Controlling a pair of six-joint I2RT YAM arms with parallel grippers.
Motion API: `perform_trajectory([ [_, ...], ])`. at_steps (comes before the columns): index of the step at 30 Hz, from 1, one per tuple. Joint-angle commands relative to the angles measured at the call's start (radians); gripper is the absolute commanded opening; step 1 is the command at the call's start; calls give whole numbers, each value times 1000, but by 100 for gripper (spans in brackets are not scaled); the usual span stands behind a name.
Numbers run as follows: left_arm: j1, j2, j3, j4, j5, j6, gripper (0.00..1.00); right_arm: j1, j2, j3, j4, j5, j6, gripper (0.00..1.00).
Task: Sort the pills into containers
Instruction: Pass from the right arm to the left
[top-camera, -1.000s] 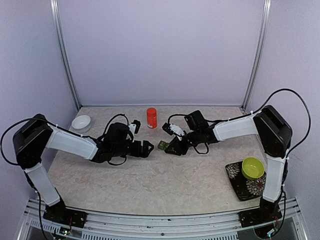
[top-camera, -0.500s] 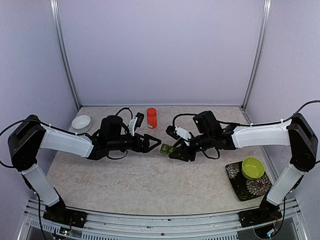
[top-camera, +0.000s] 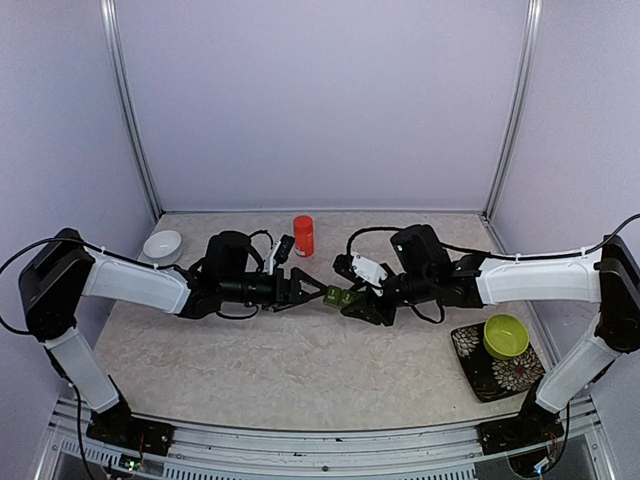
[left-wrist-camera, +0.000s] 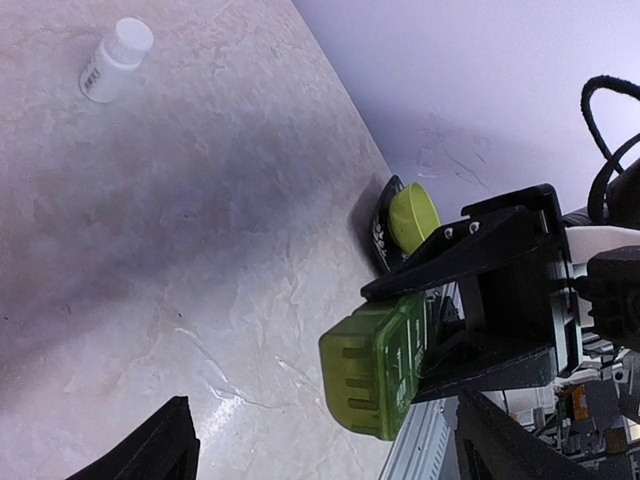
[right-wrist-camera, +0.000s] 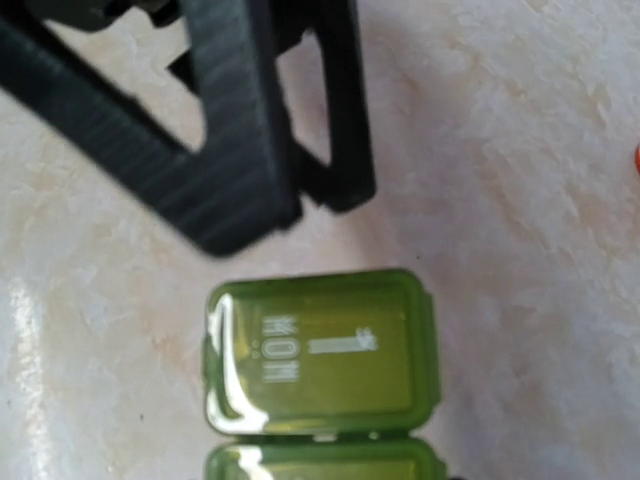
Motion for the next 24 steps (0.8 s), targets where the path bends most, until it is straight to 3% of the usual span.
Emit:
perform_trajectory([
  [1, -27, 34, 40, 53, 63, -55, 86, 24, -26, -22, 26, 27, -29, 36],
  [10, -53, 97, 76, 110, 116, -105, 68, 42, -31, -34, 35, 31, -41, 36],
  [18, -57, 113, 67, 153, 129, -133, 35, 49, -39, -48, 50, 40, -51, 36],
  [24, -58, 117, 68, 173, 135, -154, 22, 52, -44, -59, 68, 57, -53, 41],
])
